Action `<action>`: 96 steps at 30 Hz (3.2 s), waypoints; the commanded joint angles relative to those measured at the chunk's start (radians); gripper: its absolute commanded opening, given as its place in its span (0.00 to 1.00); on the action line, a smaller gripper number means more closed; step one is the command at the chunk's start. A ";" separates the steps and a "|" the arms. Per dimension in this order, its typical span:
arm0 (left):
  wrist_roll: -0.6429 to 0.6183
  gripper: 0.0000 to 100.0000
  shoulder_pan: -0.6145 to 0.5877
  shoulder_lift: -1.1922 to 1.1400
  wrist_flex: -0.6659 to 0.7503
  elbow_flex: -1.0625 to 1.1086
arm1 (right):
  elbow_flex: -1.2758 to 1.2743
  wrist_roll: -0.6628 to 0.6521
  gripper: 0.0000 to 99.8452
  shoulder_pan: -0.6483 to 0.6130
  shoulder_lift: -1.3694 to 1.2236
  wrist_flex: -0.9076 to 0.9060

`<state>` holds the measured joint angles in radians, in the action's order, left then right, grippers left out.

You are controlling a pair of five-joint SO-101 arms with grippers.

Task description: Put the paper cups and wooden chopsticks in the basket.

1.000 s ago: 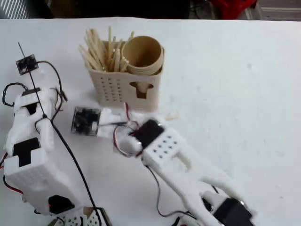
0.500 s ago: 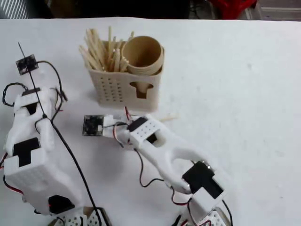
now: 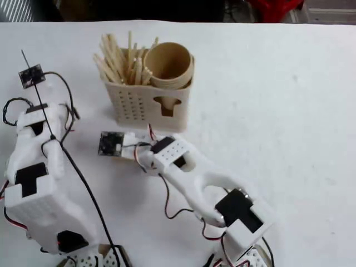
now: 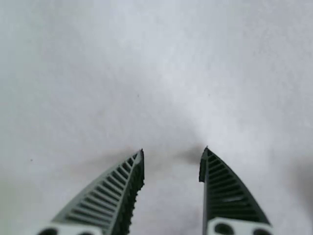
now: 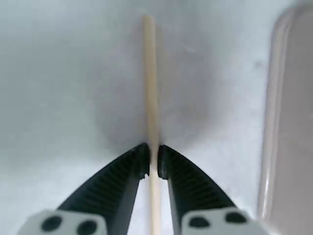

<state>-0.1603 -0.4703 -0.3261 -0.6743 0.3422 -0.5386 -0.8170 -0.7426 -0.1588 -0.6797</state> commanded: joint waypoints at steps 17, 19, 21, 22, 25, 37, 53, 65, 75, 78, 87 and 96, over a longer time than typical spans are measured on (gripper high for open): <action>0.008 0.20 0.010 0.007 0.017 -0.017 | 0.137 0.408 0.02 0.001 0.980 -0.213; 0.008 0.20 0.010 0.007 0.017 -0.017 | 0.186 0.413 0.02 0.001 0.970 -0.176; 0.008 0.20 0.010 0.007 0.017 -0.017 | 0.253 0.414 0.02 -0.001 0.908 -0.133; 0.008 0.20 0.010 0.007 0.017 -0.017 | 0.292 0.414 0.02 0.001 0.858 -0.107; 0.008 0.20 0.010 0.007 0.017 -0.017 | 0.436 0.416 0.02 0.018 0.685 -0.019; 0.008 0.20 0.010 0.005 0.017 -0.017 | 1.005 0.411 0.02 0.024 0.145 0.283; 0.008 0.20 0.015 -0.001 0.015 -0.029 | 0.704 0.416 0.02 0.019 0.127 0.552; 0.008 0.20 0.015 -0.001 0.015 -0.031 | 0.376 0.414 0.09 0.070 0.298 0.684; 0.008 0.20 0.015 -0.001 0.015 -0.029 | 0.318 0.410 0.09 0.090 0.499 0.407; 0.008 0.20 0.010 0.005 0.015 -0.029 | 0.292 0.408 0.01 0.133 0.579 0.237; 0.008 0.20 0.005 0.084 0.005 -0.025 | -0.224 0.408 0.02 0.346 1.030 -0.033; 0.008 0.20 -0.039 0.325 -0.158 0.037 | -0.723 0.256 0.02 0.487 1.538 -0.065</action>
<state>-0.1603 -0.4948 -0.1250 -0.7787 0.3698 -1.1078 -0.4396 -0.3115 1.1715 -0.7273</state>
